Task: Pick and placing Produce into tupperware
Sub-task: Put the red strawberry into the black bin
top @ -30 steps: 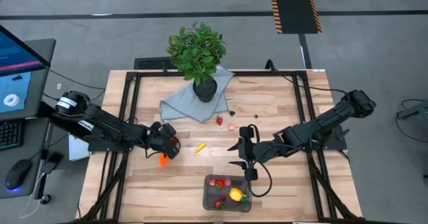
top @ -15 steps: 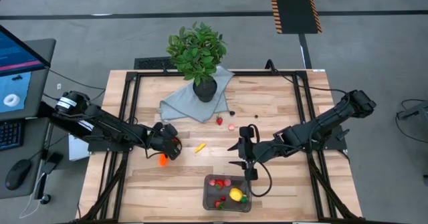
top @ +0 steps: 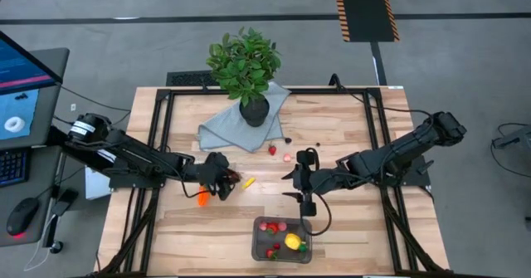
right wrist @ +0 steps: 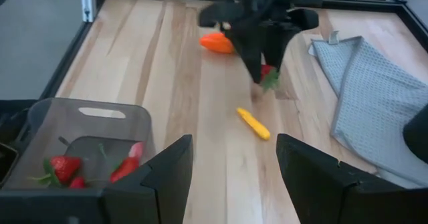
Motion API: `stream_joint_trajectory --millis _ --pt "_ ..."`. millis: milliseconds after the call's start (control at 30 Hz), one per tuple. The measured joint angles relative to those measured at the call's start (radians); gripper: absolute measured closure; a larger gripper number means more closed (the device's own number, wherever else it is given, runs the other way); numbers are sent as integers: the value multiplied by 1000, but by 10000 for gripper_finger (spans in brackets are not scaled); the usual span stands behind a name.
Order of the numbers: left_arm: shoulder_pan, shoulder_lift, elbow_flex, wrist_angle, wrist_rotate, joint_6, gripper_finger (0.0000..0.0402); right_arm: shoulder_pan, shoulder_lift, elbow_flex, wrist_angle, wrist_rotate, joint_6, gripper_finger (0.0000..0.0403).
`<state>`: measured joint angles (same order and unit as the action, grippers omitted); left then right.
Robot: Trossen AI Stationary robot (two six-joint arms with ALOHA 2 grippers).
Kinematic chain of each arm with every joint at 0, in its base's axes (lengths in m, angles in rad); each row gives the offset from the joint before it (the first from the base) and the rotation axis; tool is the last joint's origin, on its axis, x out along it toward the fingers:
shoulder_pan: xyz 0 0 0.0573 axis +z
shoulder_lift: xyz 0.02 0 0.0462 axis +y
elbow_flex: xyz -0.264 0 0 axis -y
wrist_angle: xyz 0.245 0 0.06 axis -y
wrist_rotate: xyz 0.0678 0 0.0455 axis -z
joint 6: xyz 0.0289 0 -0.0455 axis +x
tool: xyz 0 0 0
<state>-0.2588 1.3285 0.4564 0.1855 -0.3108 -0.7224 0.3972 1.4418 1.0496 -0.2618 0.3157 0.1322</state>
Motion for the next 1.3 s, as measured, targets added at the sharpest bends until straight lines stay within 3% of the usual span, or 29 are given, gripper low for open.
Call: stream_joint_trajectory --millis 133,267,533,700,1000,1300 --pt "-3 0 7 136 66 6 268 -20 0 0 -9 0 -1 163" --pt "-29 0 51 172 92 19 266 -43 0 0 -27 0 -1 163" --pt "-141 0 186 170 91 94 266 -72 0 0 -44 -10 -1 163" --pt "-203 10 232 169 37 116 264 -72 0 0 -43 -11 -9 163" --pt "-250 280 425 176 70 154 264 -87 0 0 -37 -8 -9 163" --pt "-270 496 607 113 202 193 263 -92 0 0 -46 -7 -8 163"
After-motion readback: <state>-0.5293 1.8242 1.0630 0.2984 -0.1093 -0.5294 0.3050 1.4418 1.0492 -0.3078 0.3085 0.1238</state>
